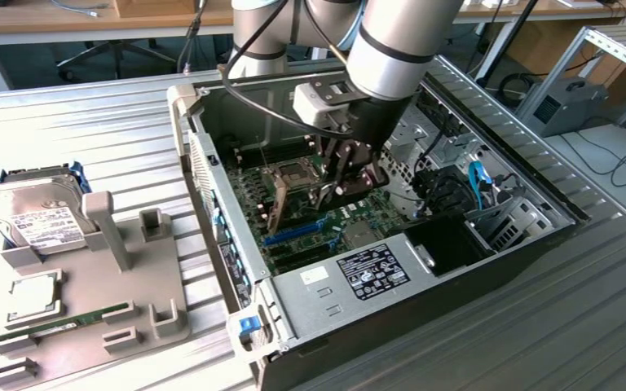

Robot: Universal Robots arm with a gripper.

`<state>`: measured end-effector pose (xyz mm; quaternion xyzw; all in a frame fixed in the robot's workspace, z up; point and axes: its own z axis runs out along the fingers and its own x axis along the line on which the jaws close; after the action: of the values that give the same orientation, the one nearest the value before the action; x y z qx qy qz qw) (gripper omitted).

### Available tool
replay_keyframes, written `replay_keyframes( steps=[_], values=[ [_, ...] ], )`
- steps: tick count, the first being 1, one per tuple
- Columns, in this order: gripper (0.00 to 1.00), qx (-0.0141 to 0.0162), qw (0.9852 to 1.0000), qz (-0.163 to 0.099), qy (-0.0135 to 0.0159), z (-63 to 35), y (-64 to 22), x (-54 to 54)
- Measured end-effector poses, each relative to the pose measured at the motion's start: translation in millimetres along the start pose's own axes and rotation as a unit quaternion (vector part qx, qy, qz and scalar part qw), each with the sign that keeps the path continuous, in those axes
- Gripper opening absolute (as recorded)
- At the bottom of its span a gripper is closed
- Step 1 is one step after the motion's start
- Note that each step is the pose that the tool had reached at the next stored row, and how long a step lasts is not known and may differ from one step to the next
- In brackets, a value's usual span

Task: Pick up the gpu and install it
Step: 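Insert the gpu into the slot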

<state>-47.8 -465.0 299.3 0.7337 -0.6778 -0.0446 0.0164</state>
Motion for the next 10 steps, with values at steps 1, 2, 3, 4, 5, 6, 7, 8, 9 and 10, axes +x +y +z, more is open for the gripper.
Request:
replay_keyframes(
  steps=[1, 2, 3, 4, 5, 6, 7, 8, 9, 10],
  values=[
    [0.26, 0.0000, 1.0000, 0.000, 0.0000, 0.2, 0.0, 0.0],
    [0.26, 0.0000, 1.0000, 0.000, 0.0001, 0.5, 0.0, 0.0],
    [0.26, 0.0000, 1.0000, 0.000, 0.0001, 0.7, 0.1, 0.0],
    [0.26, 0.0000, 1.0000, 0.000, 0.0000, 1.0, 0.1, 0.0],
    [0.26, 0.0000, 1.0000, 0.000, 0.0000, 1.3, 0.1, 0.0],
    [0.26, 0.0000, 1.0000, 0.000, 0.0000, 1.6, 0.1, 0.0],
    [0.26, 0.0000, 1.0000, 0.000, 0.0000, 1.7, 0.1, 0.0],
    [0.26, 0.0000, 1.0000, 0.000, 0.0000, 2.0, 0.1, 0.1],
    [0.26, 0.0000, 1.0000, 0.000, 0.0000, 2.2, 0.2, 0.1],
    [0.26, 0.0000, 1.0000, 0.000, 0.0000, 2.4, 0.1, 0.1]
  ],
)
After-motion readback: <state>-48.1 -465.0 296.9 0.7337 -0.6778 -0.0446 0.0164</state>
